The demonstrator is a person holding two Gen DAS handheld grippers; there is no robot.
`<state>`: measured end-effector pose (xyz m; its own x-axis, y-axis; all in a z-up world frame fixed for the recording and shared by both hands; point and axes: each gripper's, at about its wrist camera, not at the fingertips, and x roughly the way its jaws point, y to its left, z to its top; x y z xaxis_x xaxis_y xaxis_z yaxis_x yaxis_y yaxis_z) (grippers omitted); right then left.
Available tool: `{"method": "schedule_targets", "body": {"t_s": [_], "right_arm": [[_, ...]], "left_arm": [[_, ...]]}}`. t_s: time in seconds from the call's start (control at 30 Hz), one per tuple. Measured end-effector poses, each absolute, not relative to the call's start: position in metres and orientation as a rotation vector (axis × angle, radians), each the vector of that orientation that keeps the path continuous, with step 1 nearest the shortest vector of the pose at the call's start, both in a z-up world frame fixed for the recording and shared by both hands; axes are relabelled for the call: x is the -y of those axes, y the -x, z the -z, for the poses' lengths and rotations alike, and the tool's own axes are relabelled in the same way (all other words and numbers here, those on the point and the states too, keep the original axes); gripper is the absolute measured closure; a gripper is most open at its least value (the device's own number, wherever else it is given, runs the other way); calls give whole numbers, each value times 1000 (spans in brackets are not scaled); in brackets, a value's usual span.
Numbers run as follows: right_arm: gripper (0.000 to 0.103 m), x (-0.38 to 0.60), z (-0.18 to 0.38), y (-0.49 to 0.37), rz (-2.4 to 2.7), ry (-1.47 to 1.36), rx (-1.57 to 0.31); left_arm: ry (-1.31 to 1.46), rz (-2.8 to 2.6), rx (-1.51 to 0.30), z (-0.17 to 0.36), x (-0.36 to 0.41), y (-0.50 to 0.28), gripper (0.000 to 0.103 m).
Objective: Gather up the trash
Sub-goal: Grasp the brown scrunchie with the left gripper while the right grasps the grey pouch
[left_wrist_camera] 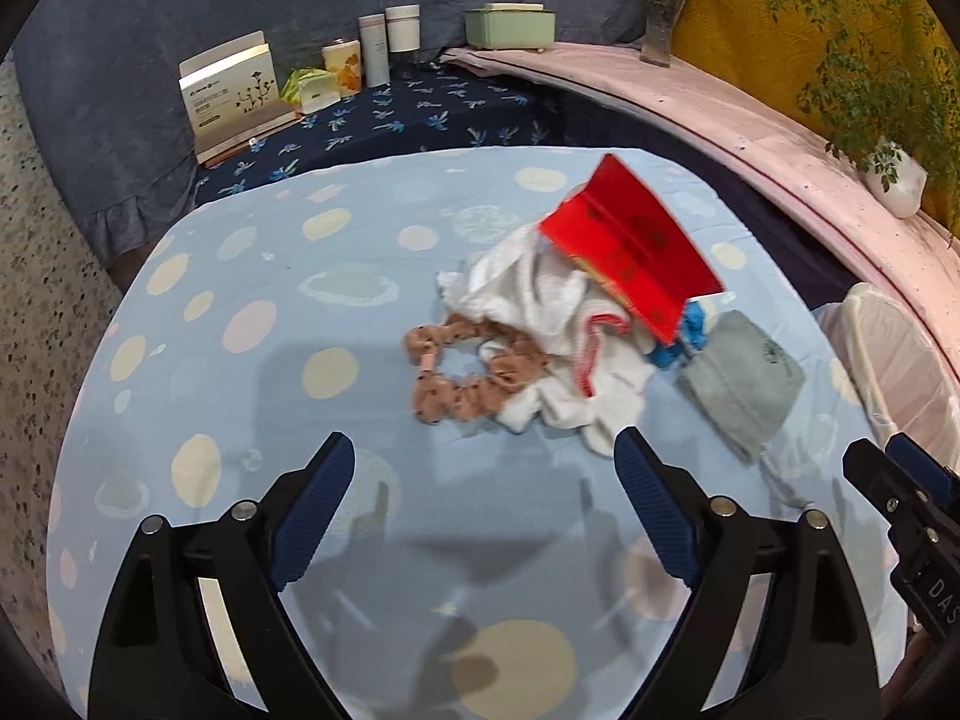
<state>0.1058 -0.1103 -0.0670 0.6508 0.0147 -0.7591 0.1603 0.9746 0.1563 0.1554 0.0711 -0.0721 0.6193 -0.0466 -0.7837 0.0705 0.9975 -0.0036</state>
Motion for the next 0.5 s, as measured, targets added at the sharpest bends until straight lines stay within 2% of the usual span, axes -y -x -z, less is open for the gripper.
{"method": "schedule_targets", "body": {"t_s": [0.4, 0.5], "right_arm": [[46, 89, 91, -142, 74, -207, -905], [46, 89, 96, -150, 80, -209, -912]], "left_arm": [[19, 104, -922, 84, -97, -185, 19], [18, 133, -926, 86, -93, -193, 22]]}}
